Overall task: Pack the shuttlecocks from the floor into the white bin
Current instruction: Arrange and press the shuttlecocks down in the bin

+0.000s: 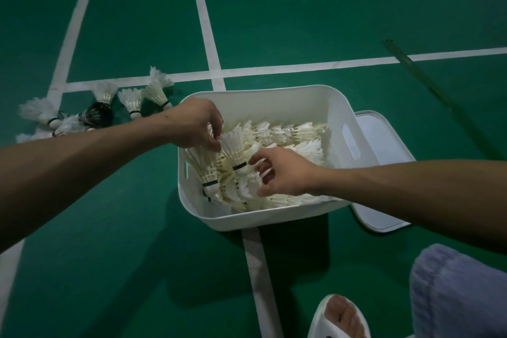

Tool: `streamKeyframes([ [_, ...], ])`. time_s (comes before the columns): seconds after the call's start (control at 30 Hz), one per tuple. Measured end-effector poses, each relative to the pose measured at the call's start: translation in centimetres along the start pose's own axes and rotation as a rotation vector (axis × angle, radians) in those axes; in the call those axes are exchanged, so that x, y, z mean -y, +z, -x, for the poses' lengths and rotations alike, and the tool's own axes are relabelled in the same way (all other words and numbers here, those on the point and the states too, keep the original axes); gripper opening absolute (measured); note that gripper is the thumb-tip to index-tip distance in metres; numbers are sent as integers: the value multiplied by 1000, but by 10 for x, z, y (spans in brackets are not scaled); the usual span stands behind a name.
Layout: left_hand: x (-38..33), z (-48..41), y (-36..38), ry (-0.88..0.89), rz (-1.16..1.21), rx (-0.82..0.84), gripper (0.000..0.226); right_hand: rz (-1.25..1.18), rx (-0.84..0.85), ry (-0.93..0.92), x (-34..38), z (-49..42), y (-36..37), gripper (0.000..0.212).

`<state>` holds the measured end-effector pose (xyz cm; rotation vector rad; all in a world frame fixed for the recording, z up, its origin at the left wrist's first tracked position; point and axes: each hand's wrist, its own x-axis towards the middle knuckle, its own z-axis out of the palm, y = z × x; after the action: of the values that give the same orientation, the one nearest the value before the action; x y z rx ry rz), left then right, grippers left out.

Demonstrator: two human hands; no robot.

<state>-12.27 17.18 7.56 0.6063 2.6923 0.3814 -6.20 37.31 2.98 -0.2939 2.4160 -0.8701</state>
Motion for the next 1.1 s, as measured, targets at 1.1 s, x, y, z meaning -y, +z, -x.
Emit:
streamKeyframes([
  [1.1,-36,3,-3,155,-49,-86,14,-173,-201,-95,14,10,-40,73],
])
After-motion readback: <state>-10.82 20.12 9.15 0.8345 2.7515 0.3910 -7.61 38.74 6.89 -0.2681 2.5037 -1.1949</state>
